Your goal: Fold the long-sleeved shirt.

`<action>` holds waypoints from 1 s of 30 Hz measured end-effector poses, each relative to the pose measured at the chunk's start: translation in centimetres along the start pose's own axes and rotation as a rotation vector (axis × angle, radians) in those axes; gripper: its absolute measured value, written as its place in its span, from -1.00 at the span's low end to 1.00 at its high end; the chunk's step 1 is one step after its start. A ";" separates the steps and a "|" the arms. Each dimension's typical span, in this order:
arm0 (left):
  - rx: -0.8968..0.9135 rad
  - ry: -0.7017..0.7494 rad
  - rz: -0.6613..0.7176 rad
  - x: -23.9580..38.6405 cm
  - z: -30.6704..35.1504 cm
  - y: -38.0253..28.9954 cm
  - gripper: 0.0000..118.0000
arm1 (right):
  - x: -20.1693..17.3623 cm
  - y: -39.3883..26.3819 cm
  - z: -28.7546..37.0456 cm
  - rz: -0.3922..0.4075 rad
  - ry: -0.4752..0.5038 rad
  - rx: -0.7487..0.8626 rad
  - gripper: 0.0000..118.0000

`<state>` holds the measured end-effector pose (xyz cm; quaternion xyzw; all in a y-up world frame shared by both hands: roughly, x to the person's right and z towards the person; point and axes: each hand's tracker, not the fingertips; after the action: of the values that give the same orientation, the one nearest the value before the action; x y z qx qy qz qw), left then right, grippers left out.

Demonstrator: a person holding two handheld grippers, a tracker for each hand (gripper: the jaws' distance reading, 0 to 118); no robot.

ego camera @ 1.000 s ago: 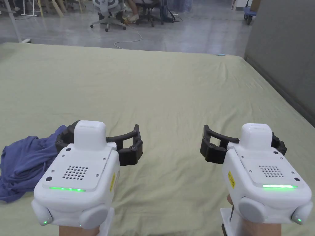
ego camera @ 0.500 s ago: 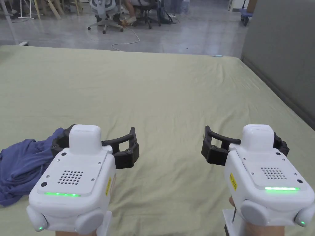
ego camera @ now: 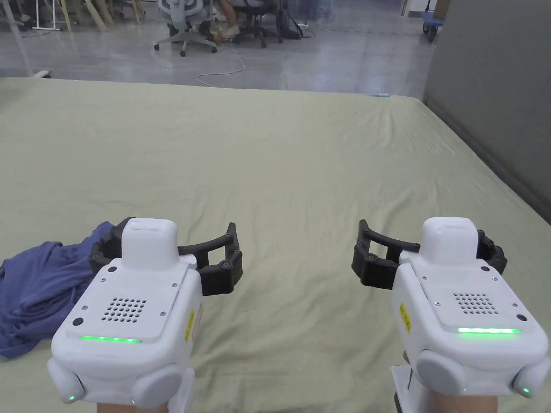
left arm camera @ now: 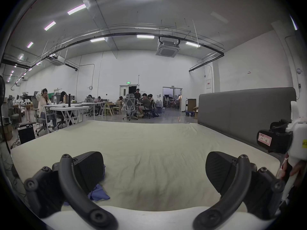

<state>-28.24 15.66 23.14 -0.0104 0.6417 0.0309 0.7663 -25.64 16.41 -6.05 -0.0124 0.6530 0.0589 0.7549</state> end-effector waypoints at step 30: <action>-0.025 0.029 -0.094 0.8 0.0 0.2 0.98 | 0.3 -0.4 -0.4 0.003 -0.047 0.008 0.82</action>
<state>-28.13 15.85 22.32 -0.0504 0.6512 0.0027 0.7572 -25.94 16.02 -6.46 -0.0073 0.6353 0.0576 0.7701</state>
